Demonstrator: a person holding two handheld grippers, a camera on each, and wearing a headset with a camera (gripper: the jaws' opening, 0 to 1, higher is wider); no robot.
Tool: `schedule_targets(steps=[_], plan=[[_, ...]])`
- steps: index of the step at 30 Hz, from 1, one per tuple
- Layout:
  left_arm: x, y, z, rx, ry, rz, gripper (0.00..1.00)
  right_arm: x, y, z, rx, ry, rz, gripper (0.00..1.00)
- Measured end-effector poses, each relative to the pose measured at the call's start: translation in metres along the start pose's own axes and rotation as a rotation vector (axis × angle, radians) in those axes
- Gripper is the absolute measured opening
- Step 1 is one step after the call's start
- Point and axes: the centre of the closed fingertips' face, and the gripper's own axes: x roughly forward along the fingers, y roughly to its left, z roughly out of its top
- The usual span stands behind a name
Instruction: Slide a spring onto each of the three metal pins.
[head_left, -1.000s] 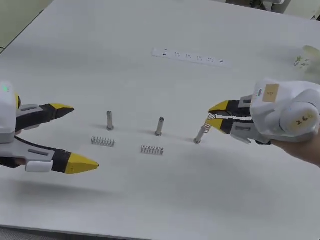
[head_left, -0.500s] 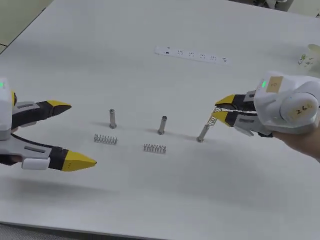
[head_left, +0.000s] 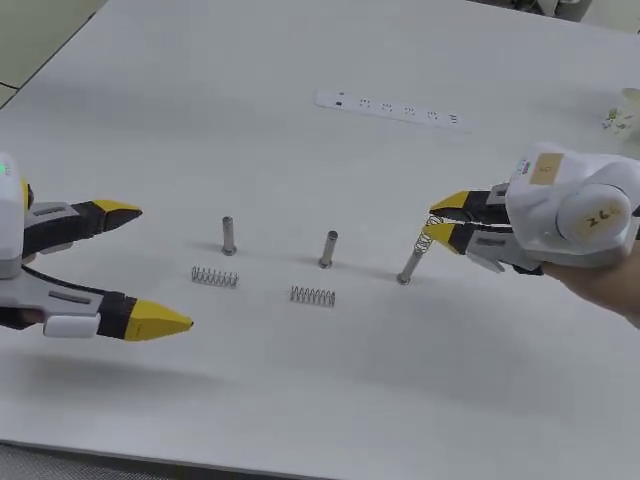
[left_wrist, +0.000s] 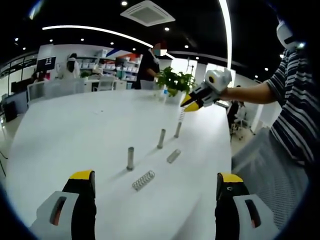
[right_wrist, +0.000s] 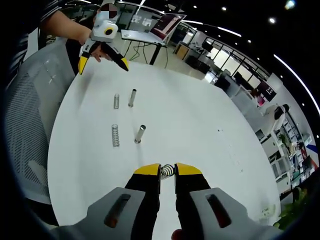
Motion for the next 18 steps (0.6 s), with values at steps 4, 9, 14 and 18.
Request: schedule_targets(steps=[4, 9, 14, 18], plan=[[-0.0001, 0.0007, -0.0008, -0.002, 0.001, 0.002, 0.98, 0.0002, 0.0017, -0.0005, 0.0, 0.001, 0.002, 0.08], [-0.0002, 0.002, -0.0015, -0.007, 0.001, 0.006, 0.98, 0.0011, 0.0046, -0.0028, 0.001, 0.008, 0.009, 0.08], [-0.0004, 0.002, -0.0001, -0.008, -0.003, 0.009, 0.98, 0.0036, 0.0059, -0.0055, 0.015, 0.008, 0.012, 0.08], [-0.0003, 0.0012, 0.0002, -0.008, -0.003, 0.008, 0.98, 0.0079, 0.0071, -0.0095, 0.011, 0.018, 0.018, 0.08]])
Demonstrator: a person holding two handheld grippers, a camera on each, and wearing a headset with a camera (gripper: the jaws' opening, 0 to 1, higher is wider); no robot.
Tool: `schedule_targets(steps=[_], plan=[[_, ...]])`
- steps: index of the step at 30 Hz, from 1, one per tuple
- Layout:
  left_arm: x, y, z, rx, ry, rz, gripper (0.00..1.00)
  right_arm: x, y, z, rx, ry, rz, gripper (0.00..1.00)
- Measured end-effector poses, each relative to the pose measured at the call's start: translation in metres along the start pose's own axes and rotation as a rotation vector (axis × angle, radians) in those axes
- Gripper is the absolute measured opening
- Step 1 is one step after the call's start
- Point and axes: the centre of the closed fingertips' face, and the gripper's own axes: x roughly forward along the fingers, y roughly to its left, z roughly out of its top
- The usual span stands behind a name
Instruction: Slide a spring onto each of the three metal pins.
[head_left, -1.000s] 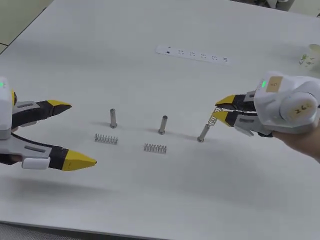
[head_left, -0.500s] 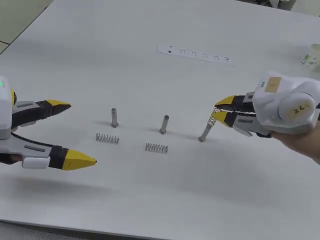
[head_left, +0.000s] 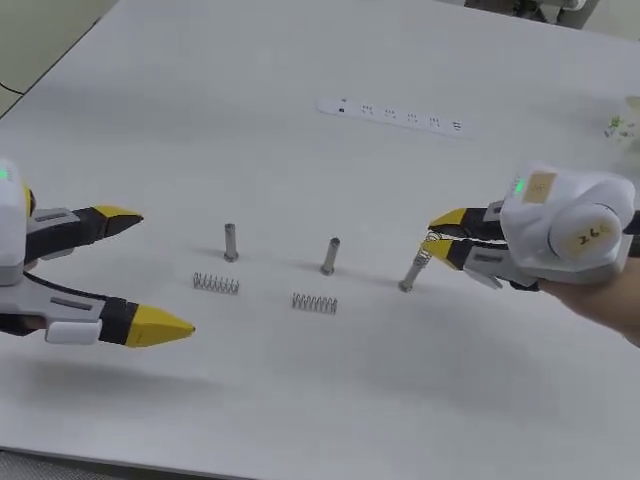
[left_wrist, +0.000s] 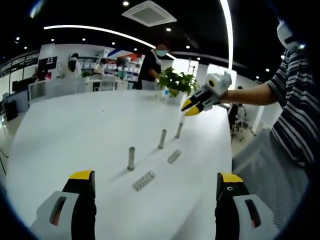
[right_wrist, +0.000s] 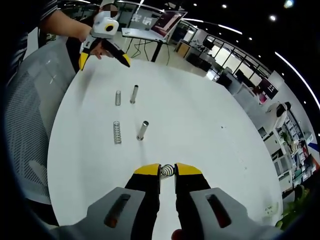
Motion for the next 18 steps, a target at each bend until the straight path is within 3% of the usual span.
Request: schedule_targets(steps=[18], plan=[[0.0, -0.002, -0.002, -0.007, 0.005, 0.008, 0.98, 0.024, 0.014, -0.025, -0.001, 0.05, 0.043, 0.08]])
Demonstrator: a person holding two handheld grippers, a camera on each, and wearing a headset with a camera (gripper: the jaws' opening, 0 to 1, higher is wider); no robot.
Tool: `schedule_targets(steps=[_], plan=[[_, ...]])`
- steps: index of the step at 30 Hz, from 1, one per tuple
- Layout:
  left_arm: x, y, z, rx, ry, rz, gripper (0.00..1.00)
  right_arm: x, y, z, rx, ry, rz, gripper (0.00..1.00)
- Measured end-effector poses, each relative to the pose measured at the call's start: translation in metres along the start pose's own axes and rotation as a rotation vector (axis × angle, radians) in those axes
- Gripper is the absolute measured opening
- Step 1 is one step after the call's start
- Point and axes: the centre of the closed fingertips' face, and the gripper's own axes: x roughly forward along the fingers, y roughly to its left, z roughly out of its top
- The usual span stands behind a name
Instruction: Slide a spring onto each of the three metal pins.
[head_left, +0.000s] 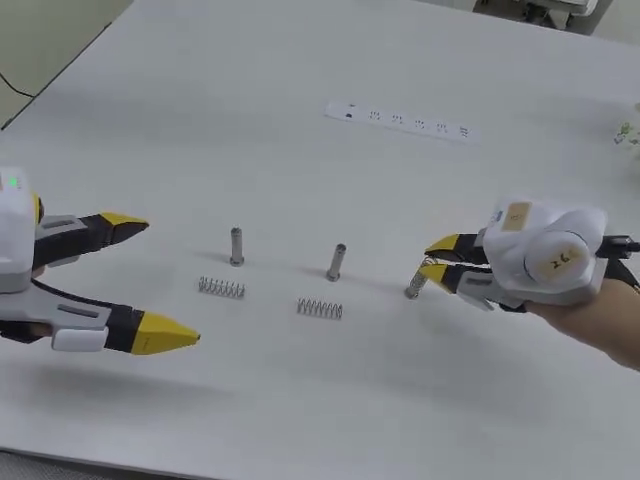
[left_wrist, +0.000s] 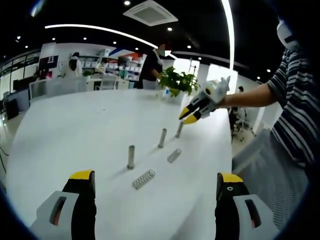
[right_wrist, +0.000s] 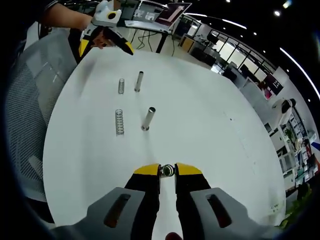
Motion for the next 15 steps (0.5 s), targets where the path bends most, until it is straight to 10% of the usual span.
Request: schedule_targets(steps=[15], plan=[[0.0, 0.0001, 0.0009, 0.005, -0.001, 0.0, 0.98, 0.0077, 0.0027, -0.0081, 0.049, 0.007, 0.011, 0.09]])
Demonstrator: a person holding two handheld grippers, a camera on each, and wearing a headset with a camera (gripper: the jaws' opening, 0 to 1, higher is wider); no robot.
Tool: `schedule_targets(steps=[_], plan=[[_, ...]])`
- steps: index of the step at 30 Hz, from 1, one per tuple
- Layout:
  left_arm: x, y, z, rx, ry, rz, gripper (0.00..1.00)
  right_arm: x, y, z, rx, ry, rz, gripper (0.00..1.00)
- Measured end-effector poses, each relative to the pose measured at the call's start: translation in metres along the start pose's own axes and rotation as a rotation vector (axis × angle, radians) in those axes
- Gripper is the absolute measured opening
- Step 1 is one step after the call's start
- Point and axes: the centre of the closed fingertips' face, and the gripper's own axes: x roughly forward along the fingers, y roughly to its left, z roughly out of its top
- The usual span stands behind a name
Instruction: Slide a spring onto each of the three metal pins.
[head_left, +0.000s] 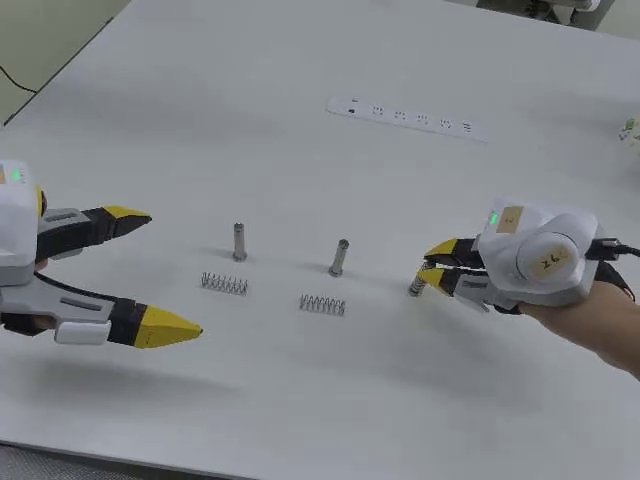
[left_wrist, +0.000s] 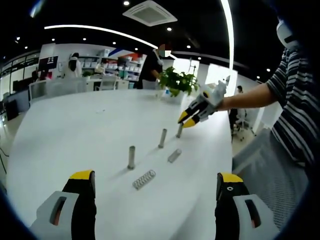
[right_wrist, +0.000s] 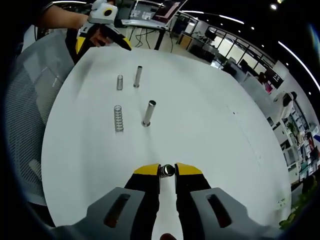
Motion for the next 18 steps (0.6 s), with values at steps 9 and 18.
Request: schedule_targets(steps=[9, 18], plan=[[-0.0003, 0.0011, 0.0003, -0.002, 0.0, 0.002, 0.98, -0.0008, -0.0013, -0.0003, 0.031, -0.007, -0.007, 0.09], [0.0009, 0.0001, 0.002, -0.004, -0.005, -0.002, 0.98, -0.0052, -0.0053, 0.0074, 0.117, -0.059, -0.03, 0.15]])
